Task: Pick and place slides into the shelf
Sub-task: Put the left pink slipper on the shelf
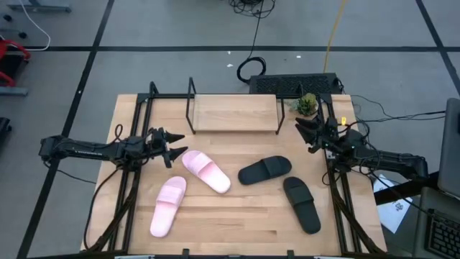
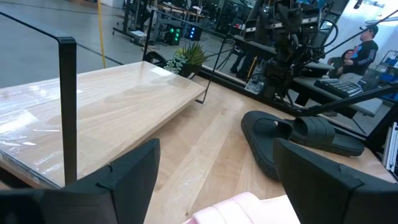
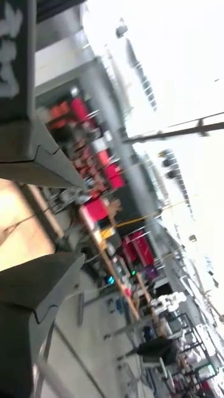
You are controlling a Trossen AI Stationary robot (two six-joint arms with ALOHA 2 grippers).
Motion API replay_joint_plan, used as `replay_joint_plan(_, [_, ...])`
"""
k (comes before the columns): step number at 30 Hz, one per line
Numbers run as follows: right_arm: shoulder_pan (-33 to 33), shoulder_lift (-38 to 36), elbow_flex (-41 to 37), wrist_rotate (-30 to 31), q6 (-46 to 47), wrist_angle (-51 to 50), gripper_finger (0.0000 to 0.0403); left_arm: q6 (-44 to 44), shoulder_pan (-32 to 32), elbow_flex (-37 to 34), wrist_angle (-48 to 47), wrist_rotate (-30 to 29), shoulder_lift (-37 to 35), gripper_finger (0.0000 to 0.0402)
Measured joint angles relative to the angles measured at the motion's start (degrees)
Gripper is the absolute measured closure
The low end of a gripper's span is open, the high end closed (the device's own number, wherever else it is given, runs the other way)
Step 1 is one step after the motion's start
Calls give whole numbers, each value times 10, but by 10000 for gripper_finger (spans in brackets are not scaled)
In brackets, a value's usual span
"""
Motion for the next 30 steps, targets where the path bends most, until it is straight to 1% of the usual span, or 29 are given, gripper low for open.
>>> replay_joint_plan(4, [0,0,0,2,34,41,234,-10,0,0,25,-25,0,91])
replay_joint_plan(8, [0,3,0,54,74,97,234,-56,0,0,88,-32,0,91])
replay_joint_plan(11, [0,10,0,71,63,166,234,-72,0,0,159,-32,0,91])
replay_joint_plan(15, [0,23,13,72,55,245,234,-77,0,0,237,-32,0,91])
replay_joint_plan(18, [0,38,32,45,33,249,234,-80,0,0,273,-31,0,91])
replay_joint_plan(20, [0,53,56,19,20,249,234,-100,0,0,291,-31,0,91])
replay_joint_plan(23, [0,81,90,-26,12,254,234,-141,0,0,317,-42,0,91])
replay_joint_plan(25, [0,109,118,-63,11,247,234,-147,0,0,340,-45,0,91])
replay_joint_plan(27, [0,143,156,-93,6,244,234,-146,0,7,351,-30,0,91])
replay_joint_plan(30, [0,198,225,-135,-9,209,234,-135,-2,42,355,29,0,91])
